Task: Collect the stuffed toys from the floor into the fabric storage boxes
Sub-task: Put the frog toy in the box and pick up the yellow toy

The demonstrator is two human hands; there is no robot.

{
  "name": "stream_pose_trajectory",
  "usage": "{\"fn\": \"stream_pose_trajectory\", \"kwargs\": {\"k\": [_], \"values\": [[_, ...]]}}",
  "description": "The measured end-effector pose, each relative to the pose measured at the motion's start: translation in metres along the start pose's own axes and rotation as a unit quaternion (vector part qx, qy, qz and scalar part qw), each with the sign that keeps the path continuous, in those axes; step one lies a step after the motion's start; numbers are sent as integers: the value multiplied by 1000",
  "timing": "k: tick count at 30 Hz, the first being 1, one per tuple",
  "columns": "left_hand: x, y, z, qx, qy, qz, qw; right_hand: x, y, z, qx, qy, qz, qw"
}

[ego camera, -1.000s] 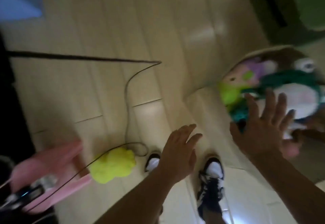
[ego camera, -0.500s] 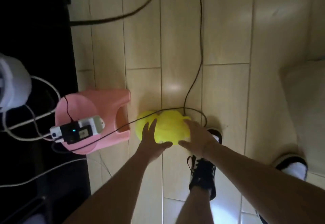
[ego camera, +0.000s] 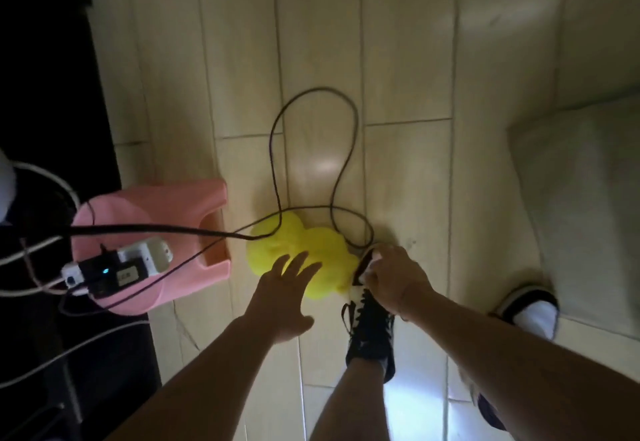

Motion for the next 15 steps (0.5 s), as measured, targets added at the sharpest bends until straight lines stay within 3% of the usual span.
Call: {"fn": "stream_pose_trajectory", "kwargs": {"k": [3, 7, 12, 15], "values": [[-18, 9, -9, 36, 53, -8, 998, -39, -24, -20, 61, 24, 14, 998], [-39, 55, -9, 86, 194, -6, 977, -74, -41, -43, 48, -11, -35, 998], [-31, 100, 9, 33, 312, 16, 949, -58, -27, -21, 58, 51, -86, 993], [-22, 102, 15, 9, 296, 29, 955, -47, -14, 4, 72, 55, -90, 992]]}}
Point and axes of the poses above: each hand's wrist, its own y-axis towards the middle knuckle, its own z-axis out of the palm, x = y × z, the point moved 8 cm from there along y, towards the middle knuckle, and after that the axes turned 9 degrees about z, right-handed, at the moved point
